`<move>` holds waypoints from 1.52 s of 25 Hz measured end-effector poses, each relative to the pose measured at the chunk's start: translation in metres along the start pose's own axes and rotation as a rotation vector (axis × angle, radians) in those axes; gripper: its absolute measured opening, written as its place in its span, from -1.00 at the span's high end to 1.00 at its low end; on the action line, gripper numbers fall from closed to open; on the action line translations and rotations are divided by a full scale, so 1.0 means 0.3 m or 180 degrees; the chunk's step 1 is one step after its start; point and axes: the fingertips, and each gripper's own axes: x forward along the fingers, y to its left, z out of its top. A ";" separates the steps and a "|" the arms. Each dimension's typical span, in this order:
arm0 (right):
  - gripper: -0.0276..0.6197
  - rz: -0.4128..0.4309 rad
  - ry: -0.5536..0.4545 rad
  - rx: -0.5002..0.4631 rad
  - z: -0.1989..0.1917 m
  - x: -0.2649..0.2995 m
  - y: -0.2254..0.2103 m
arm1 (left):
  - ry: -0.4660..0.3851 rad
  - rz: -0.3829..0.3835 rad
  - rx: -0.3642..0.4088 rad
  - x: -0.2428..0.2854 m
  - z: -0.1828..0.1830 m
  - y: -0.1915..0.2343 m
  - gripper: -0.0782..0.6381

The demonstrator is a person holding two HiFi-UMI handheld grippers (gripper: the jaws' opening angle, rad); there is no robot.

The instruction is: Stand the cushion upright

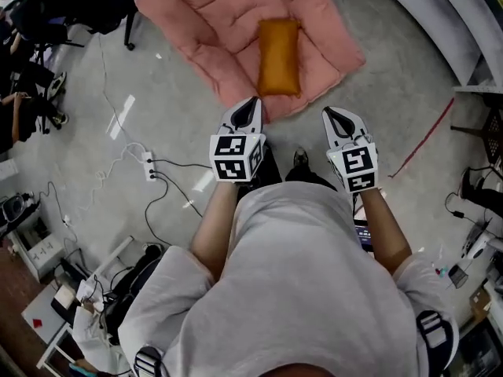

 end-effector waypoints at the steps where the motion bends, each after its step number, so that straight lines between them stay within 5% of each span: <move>1: 0.89 -0.0043 0.0080 0.0023 -0.004 0.035 -0.005 | 0.0041 -0.0064 -0.0016 0.030 0.009 0.039 0.75; 6: 0.89 -0.0194 0.0347 0.0270 0.029 0.203 -0.009 | 0.0282 -0.0467 -0.0033 0.181 0.060 0.211 0.75; 14: 0.89 -0.0599 0.0484 0.0760 0.038 0.383 -0.047 | 0.0625 -0.0944 0.0346 0.394 0.076 0.380 0.75; 20: 0.89 -0.0609 0.0664 0.0862 -0.073 0.506 -0.103 | 0.1020 -0.1187 0.0725 0.570 -0.022 0.444 0.75; 23: 0.89 -0.0595 0.0770 0.0976 -0.159 0.559 -0.114 | 0.1139 -0.1389 0.0466 0.640 -0.061 0.454 0.75; 38: 0.89 -0.0450 0.0879 0.1596 -0.411 0.856 -0.204 | 0.1551 -0.0972 0.0115 0.960 -0.246 0.594 0.75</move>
